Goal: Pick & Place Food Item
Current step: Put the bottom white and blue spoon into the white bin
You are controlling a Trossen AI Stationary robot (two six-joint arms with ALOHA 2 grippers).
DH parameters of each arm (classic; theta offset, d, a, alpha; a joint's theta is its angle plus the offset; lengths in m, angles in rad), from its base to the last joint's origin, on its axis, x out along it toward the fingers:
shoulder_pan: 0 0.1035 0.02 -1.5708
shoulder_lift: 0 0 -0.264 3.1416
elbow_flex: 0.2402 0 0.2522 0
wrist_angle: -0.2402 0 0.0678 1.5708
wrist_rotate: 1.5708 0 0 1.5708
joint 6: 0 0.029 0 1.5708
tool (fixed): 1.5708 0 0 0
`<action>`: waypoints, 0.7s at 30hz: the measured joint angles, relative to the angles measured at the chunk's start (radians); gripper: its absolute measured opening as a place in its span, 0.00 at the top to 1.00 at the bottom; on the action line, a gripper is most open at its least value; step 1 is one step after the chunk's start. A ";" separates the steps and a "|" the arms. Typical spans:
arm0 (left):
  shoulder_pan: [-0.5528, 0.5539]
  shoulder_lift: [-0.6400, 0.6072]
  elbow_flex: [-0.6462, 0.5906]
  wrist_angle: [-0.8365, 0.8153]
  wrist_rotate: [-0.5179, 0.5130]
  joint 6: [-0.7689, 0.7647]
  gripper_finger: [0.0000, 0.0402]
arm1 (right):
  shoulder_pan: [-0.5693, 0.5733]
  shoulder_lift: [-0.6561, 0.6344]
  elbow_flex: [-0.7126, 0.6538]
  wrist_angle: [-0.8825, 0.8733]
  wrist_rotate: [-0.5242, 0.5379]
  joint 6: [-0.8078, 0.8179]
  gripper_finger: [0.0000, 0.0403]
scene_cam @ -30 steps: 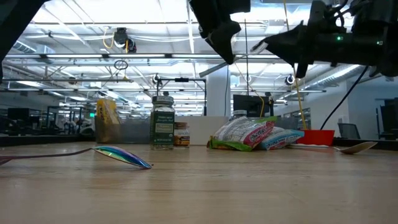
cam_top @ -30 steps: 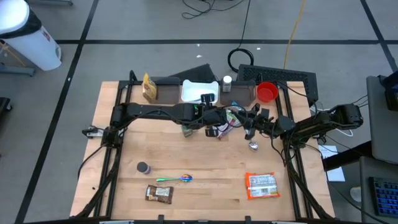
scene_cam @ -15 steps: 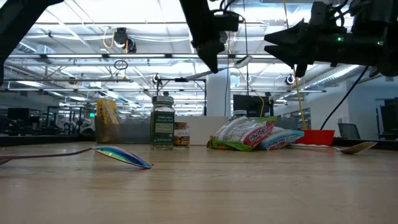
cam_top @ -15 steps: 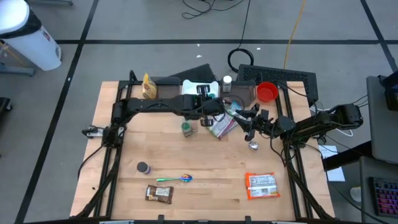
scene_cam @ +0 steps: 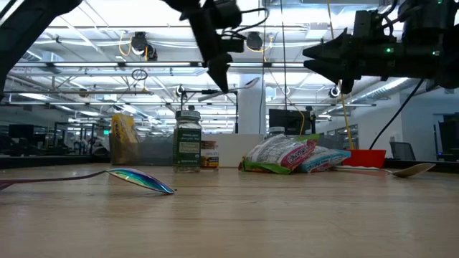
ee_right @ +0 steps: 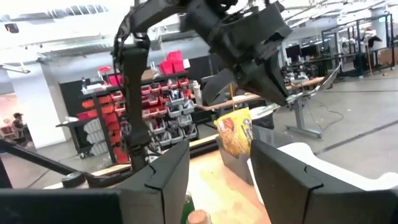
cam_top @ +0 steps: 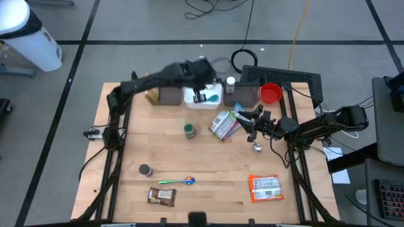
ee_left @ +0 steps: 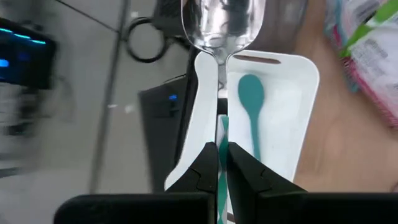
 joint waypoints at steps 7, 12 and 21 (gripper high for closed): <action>0.115 0.003 0.000 -0.004 0.115 0.016 0.97 | -0.043 0.000 0.000 -0.030 -0.001 0.047 0.59; 0.119 0.010 0.000 -0.010 0.206 0.017 0.97 | -0.066 0.000 0.000 -0.053 -0.002 0.056 0.59; 0.101 0.070 0.001 0.000 0.240 -0.021 0.97 | -0.073 0.000 0.000 -0.053 -0.005 0.080 0.60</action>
